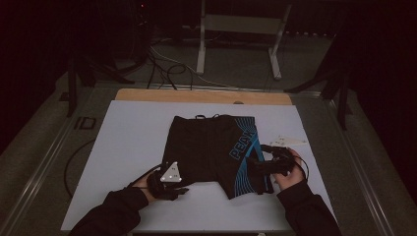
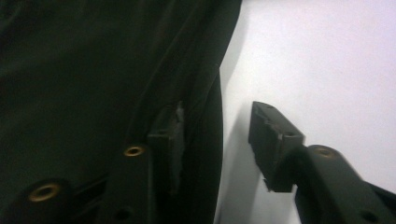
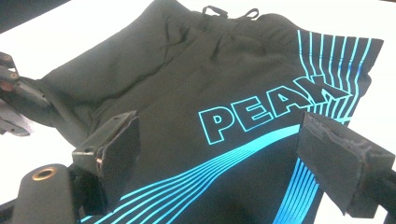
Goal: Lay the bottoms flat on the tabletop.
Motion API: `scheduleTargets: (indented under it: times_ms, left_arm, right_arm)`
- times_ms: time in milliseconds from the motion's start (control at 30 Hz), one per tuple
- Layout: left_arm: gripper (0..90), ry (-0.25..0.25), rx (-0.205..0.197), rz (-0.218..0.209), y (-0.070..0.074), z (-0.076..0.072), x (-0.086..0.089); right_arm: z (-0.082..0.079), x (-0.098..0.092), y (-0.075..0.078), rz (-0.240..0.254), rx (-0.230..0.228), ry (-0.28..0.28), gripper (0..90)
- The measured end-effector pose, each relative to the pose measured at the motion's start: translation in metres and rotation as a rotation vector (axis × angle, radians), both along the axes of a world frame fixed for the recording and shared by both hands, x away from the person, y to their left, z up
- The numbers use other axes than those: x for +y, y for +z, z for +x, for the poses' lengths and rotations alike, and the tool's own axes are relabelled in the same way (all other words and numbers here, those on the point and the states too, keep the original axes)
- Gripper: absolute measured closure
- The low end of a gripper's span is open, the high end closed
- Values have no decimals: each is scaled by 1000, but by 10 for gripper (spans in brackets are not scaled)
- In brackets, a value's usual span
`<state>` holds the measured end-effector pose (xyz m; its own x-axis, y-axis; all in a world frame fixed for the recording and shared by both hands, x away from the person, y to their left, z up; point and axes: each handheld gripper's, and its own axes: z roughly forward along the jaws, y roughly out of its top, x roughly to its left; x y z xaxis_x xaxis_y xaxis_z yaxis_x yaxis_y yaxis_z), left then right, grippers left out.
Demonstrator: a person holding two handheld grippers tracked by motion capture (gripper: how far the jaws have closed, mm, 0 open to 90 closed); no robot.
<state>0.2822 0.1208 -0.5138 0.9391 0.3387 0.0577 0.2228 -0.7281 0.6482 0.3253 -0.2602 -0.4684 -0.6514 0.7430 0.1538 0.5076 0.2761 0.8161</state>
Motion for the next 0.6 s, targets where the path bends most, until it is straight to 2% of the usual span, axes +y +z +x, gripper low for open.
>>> scheduleTargets:
  times_ms: [67,100,133,200,233,267,333,433,467,500,533,600]
  left_arm:
    - [617,-26,-25,11,0,-3,0]
    - [706,-43,-16,10,0,-3,0]
    - [706,-47,-11,6,0,-3,0]
    - [799,-62,-4,6,0,-3,0]
    - [799,-60,-26,19,0,-4,-1]
    - [878,-57,-48,36,1,-6,-2]
    - [894,-50,-76,63,2,-9,-5]
    - [897,-56,-86,72,3,-11,-6]
    - [898,-75,-74,59,9,-14,-5]
    - [898,-75,-74,59,9,-14,-5]
    - [898,-90,-73,24,16,-18,-4]
    - [897,-106,-67,-16,24,-22,-1]
  right_arm:
    - [0,0,0,-1,-4,-1,140]
    - [0,-1,0,1,-4,-1,140]
    - [0,-1,0,1,-4,-1,140]
    - [0,0,-1,-2,-1,0,140]
    - [0,0,-1,-2,-1,0,140]
    - [0,0,-1,-4,-3,3,140]
    - [0,0,-1,0,0,2,140]
    - [0,0,-1,1,1,3,140]
    - [0,-1,0,2,-3,2,140]
    - [0,-1,0,4,-2,3,140]
    - [0,-1,1,0,-3,1,140]
    - [0,-2,1,-1,-6,-2,140]
